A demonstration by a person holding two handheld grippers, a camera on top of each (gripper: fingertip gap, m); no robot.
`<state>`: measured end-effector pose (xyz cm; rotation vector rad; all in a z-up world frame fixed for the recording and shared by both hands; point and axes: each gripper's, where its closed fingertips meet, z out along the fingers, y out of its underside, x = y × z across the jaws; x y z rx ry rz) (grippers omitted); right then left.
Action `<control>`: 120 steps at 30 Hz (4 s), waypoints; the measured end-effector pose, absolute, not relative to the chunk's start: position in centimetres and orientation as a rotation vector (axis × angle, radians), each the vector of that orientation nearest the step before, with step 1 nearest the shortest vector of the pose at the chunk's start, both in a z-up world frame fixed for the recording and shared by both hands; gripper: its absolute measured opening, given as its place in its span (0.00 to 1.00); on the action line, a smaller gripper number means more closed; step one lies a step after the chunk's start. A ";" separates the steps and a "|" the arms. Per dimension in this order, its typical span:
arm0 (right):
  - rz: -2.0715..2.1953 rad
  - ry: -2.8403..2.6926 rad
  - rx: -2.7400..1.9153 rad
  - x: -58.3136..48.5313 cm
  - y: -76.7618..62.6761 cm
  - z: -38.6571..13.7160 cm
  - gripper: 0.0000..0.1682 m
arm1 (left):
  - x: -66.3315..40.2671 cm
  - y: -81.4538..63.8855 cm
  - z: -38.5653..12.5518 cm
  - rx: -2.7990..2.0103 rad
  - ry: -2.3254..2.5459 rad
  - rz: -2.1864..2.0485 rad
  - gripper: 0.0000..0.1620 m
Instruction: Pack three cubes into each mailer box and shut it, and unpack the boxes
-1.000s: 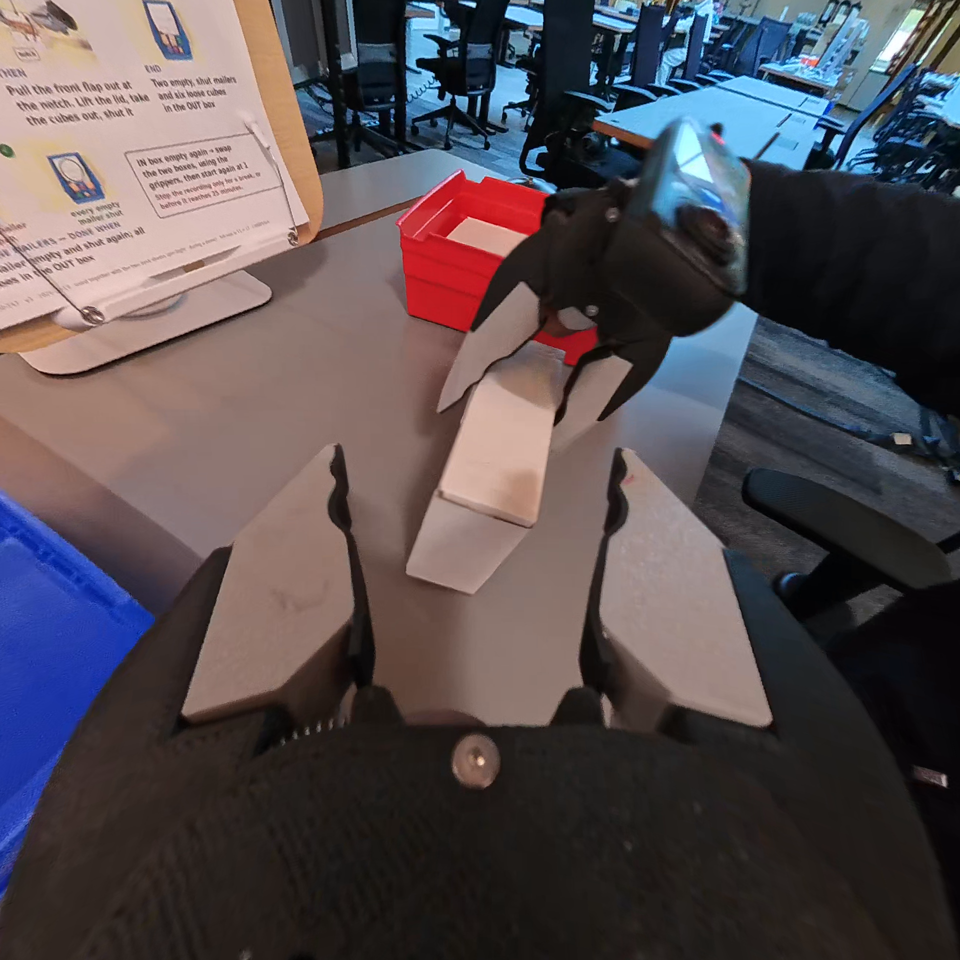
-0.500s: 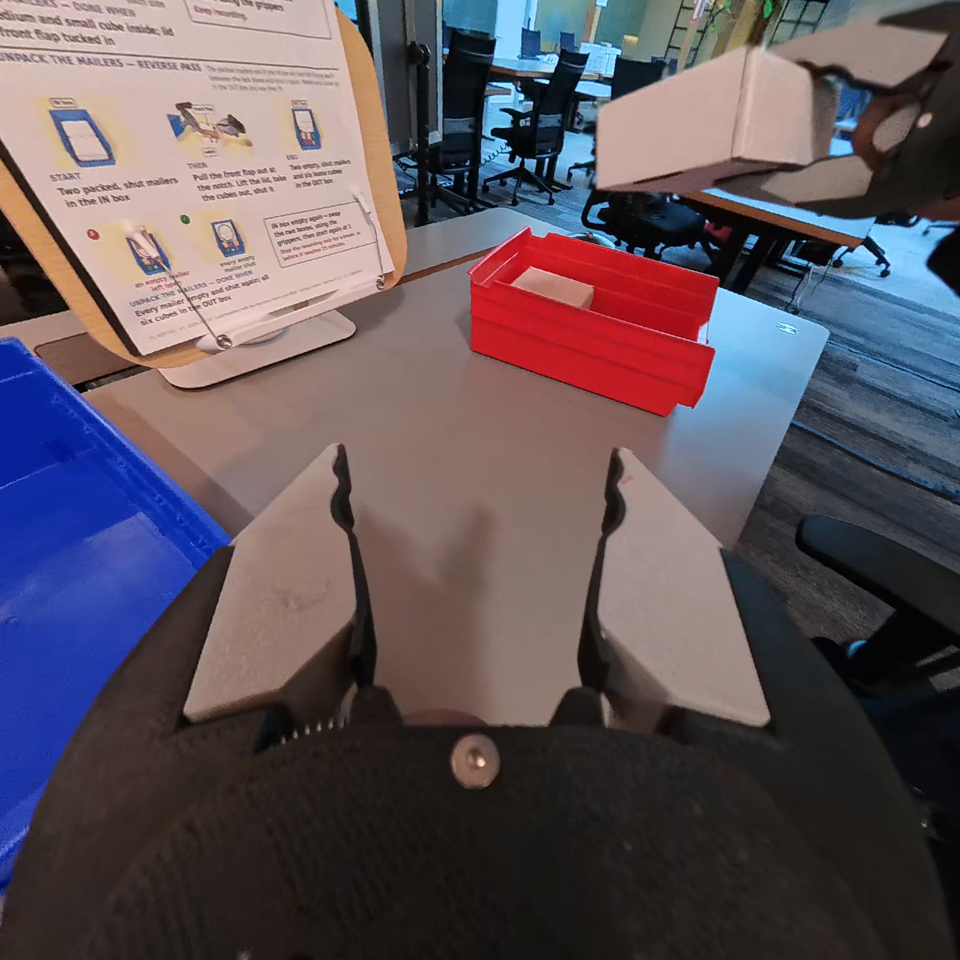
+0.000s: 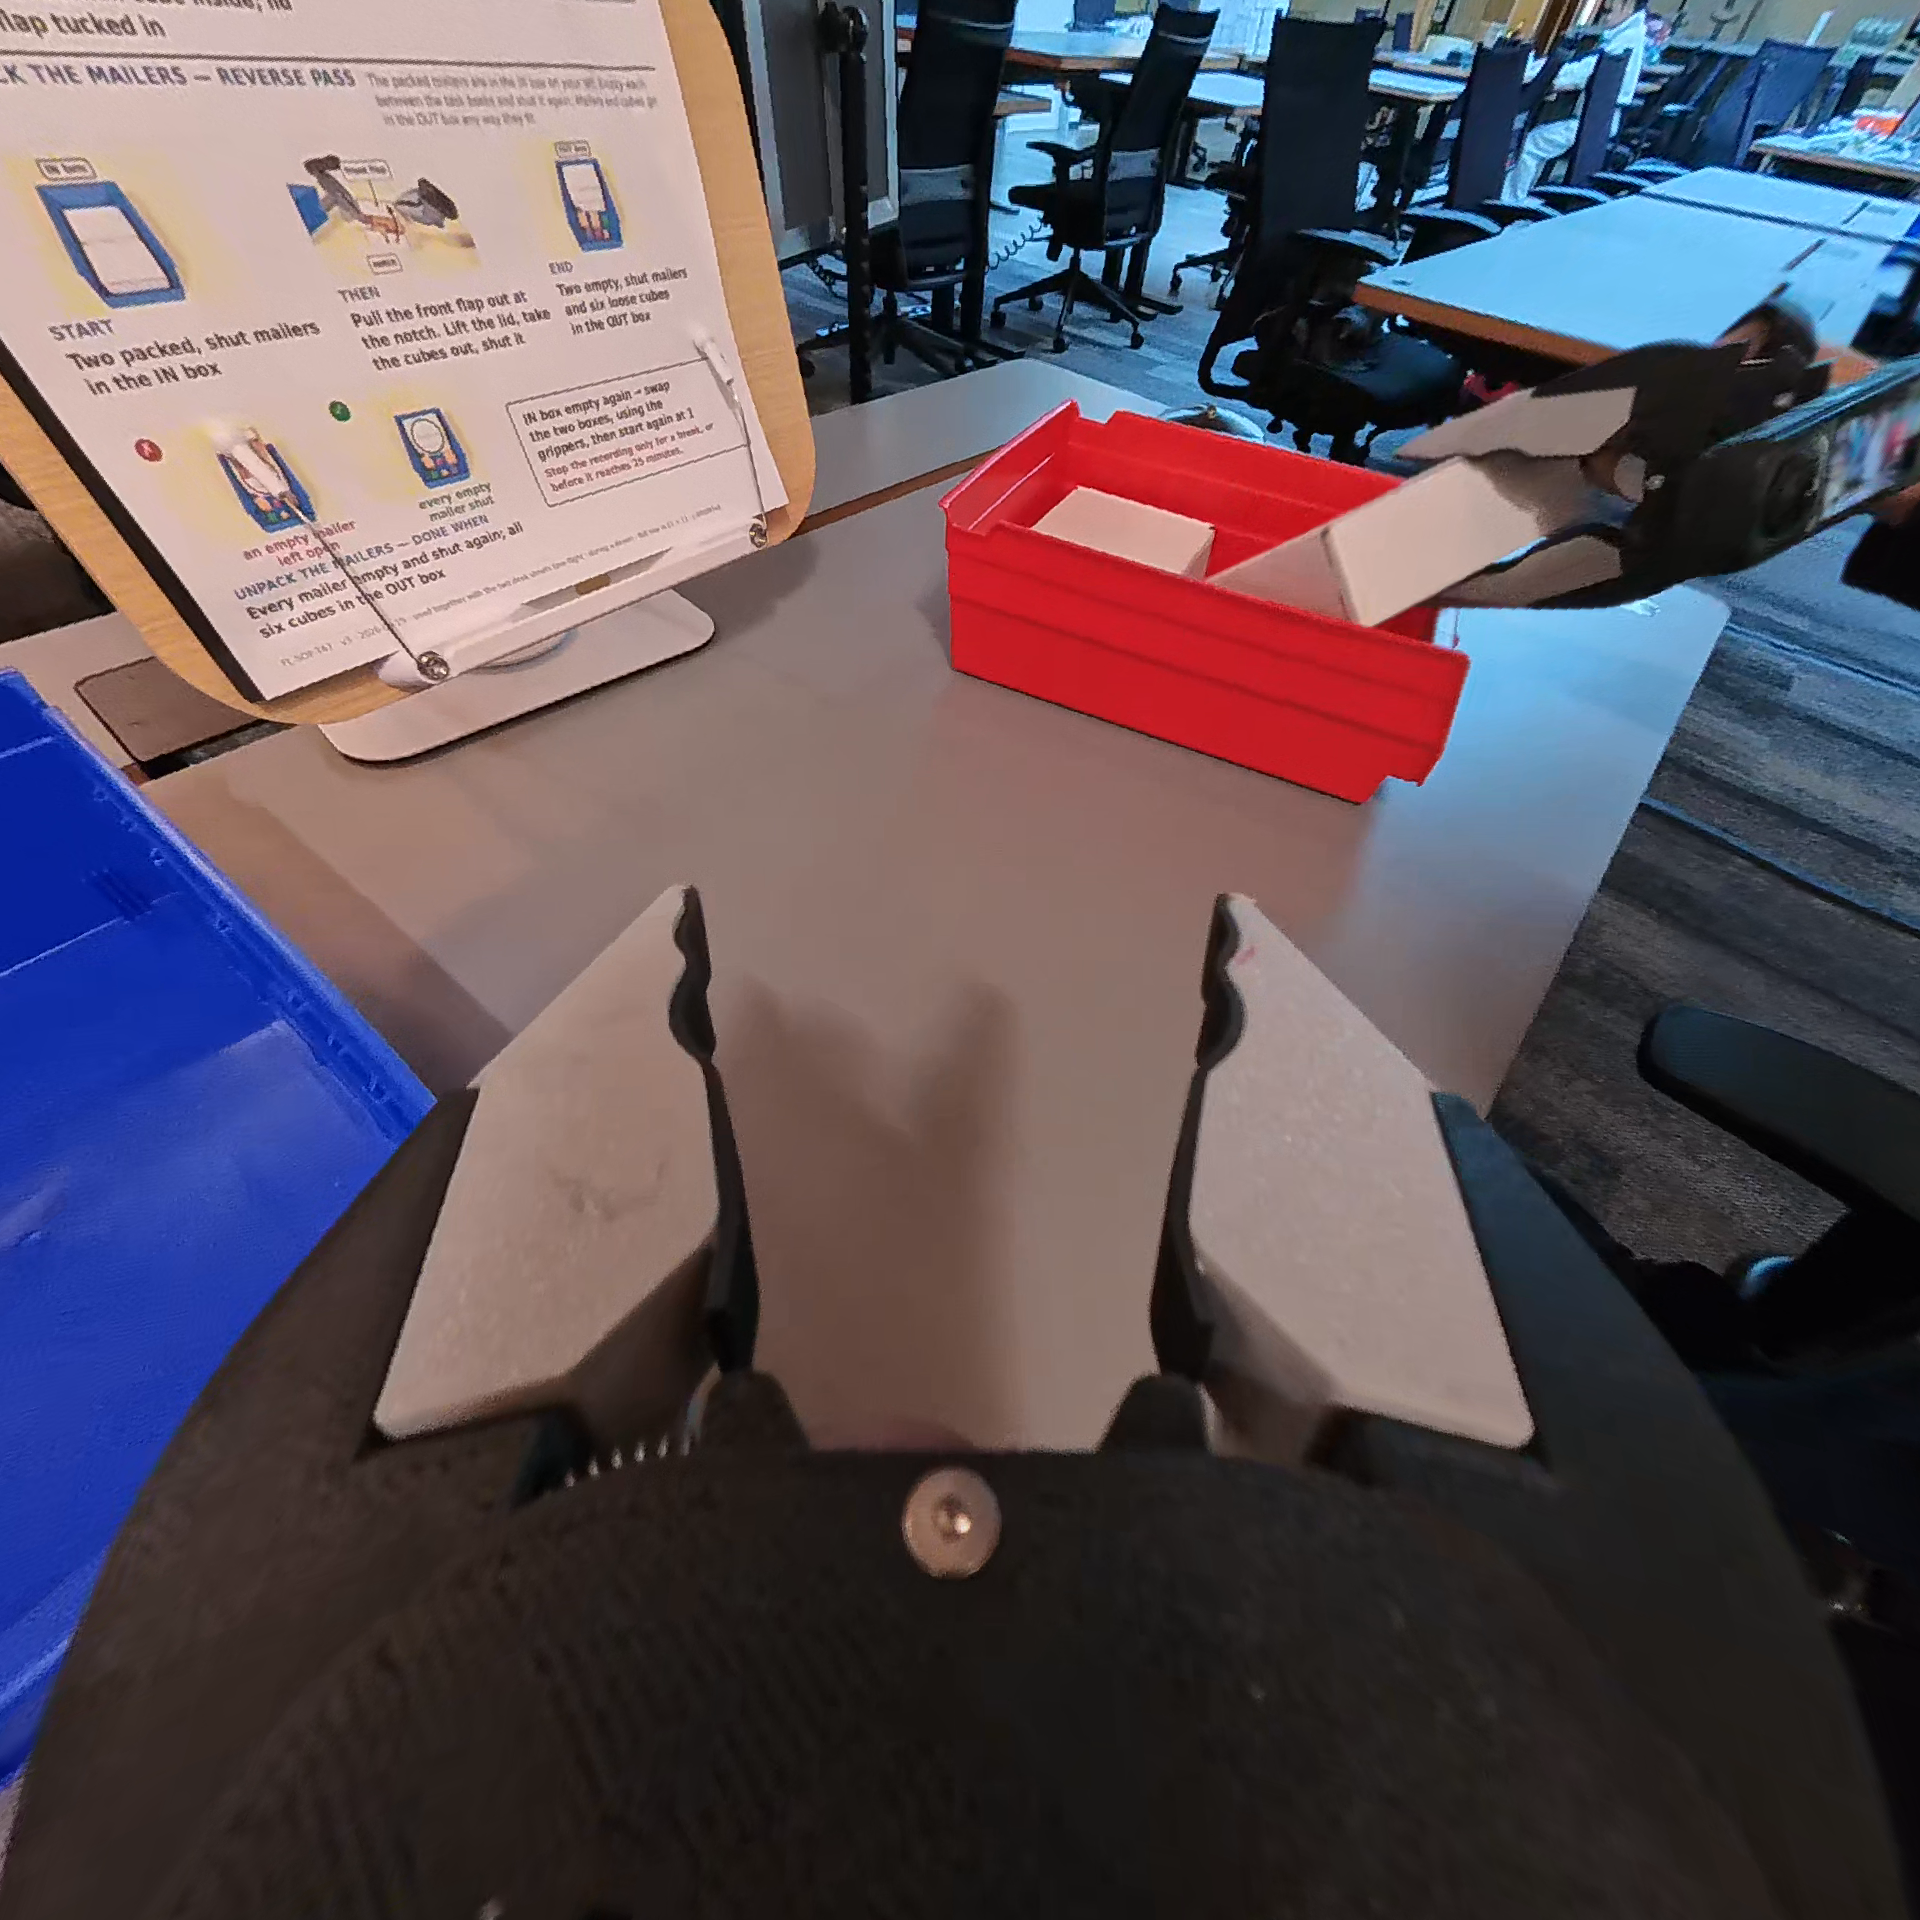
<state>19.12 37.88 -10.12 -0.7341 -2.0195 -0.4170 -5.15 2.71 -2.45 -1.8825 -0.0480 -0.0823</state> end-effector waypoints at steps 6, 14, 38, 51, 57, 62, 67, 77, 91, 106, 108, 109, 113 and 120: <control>-0.292 -2.074 -0.648 16.5 38.5 -11.9 0.40 | -5.7 3.0 -2.7 -1.879 -0.069 -0.070 0.57; -0.376 -2.086 -0.426 16.3 38.5 -11.5 0.40 | -6.0 2.5 -2.7 -1.876 -0.074 -0.065 0.57; -0.810 -1.714 -0.016 19.3 42.2 -5.7 0.35 | -6.3 0.8 -1.2 -1.821 -0.082 -0.082 0.57; -0.821 -2.179 -0.192 19.7 44.6 -11.5 0.41 | -6.3 2.0 -2.5 -1.863 -0.087 -0.099 0.57; -0.968 -2.351 -0.200 24.5 44.5 -10.2 0.27 | -6.4 2.0 -3.0 -1.880 -0.081 -0.096 0.56; -0.888 -2.425 -0.418 27.5 43.4 -10.0 0.00 | -6.4 1.8 -2.6 -1.864 -0.078 -0.099 0.56; -0.522 -2.418 -0.614 24.6 38.4 -12.2 0.00 | -6.2 1.8 -2.1 -1.843 -0.072 -0.114 0.56; -0.554 -2.151 -0.800 23.0 41.9 -13.4 0.11 | -5.8 1.6 -2.7 -1.871 -0.053 -0.097 0.56; 0.430 -1.455 -1.456 20.7 30.8 -13.3 0.49 | -13.7 -2.1 -8.4 -2.015 -0.529 0.139 0.60; 0.424 -1.247 -1.616 15.8 31.3 -15.1 0.05 | -19.8 3.4 -14.8 -2.102 -0.582 0.532 0.05; 0.459 -1.229 -1.646 15.8 30.9 -15.1 0.04 | -20.1 2.1 -14.5 -2.110 -0.560 0.648 0.01; 0.463 -1.237 -1.649 15.5 30.4 -15.2 0.03 | -19.6 1.8 -14.4 -2.096 -0.544 0.628 0.01; 0.434 -1.272 -1.662 13.9 27.7 -15.1 0.01 | -18.5 0.1 -12.9 -1.977 -0.504 0.620 0.00; 0.441 -1.203 -1.706 8.9 21.5 -14.5 0.04 | -16.8 -2.4 -7.6 -1.875 -0.401 0.654 0.01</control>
